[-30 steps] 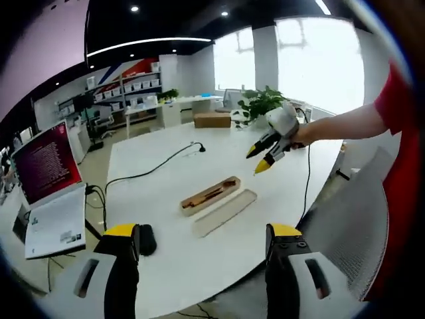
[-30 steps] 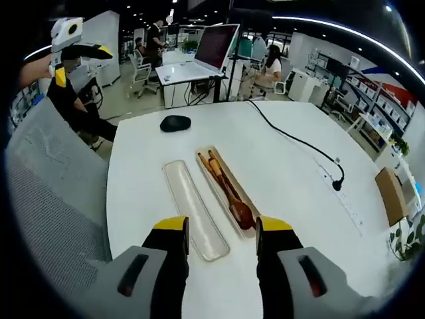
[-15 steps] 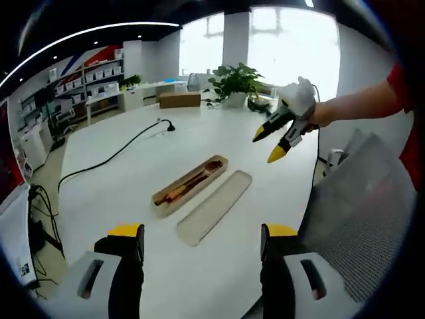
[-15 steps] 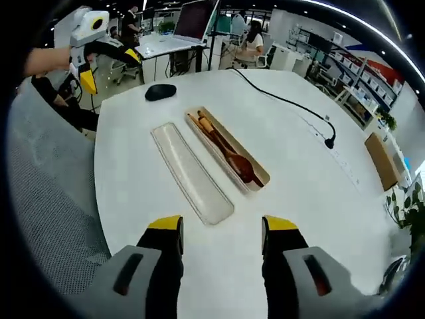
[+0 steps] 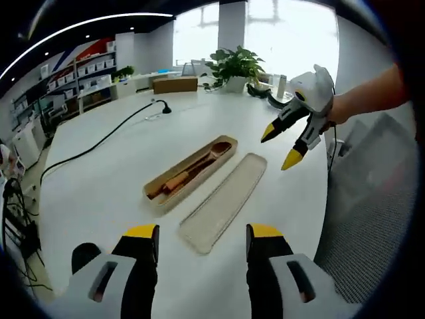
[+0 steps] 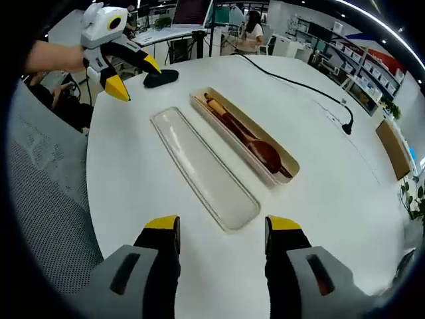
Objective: Arrange the utensils inside the cutlery case until each visible utensil rests in its matching compartment.
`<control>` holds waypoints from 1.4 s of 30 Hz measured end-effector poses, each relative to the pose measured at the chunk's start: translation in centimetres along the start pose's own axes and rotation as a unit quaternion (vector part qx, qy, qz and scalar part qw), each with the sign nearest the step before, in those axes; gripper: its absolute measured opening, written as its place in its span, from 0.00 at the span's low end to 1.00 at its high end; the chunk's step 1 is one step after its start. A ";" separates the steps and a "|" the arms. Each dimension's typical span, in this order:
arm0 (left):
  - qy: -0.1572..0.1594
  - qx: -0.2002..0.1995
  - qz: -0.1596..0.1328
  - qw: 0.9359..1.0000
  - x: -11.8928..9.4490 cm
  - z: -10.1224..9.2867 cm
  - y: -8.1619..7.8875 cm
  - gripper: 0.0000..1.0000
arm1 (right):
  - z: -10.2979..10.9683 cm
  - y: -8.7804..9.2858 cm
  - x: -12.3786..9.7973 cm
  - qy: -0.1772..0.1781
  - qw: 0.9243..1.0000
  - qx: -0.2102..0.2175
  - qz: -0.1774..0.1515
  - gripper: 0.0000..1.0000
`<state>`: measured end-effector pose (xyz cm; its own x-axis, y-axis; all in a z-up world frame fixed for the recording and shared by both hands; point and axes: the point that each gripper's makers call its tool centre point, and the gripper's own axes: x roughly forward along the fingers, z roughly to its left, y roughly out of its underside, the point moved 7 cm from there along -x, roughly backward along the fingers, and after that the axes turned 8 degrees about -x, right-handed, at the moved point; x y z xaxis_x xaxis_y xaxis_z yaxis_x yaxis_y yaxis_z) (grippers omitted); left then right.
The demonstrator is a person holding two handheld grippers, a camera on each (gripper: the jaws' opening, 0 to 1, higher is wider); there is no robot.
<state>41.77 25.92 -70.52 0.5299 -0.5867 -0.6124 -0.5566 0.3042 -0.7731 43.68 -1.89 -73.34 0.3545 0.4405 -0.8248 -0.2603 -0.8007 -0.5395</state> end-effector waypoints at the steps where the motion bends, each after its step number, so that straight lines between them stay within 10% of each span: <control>1: -0.003 0.005 0.004 1.000 0.3 0.0 0.1 0.57 | -0.1 0.2 0.1 -0.003 1.000 0.003 0.000 0.51; 14: 0.007 0.062 0.076 0.995 3.3 0.8 1.7 0.57 | -1.3 0.9 1.1 -0.024 1.000 -0.005 -0.008 0.52; 42: 0.021 0.080 0.097 0.992 6.3 1.1 1.9 0.49 | -2.1 -0.4 3.7 -0.072 0.997 -0.028 0.001 0.40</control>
<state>44.77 23.59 -76.05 0.3945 -0.5350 -0.7471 -0.5348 0.5274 -0.6601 46.97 -0.74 -75.85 0.2203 0.4886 -0.8442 -0.2097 -0.8216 -0.5302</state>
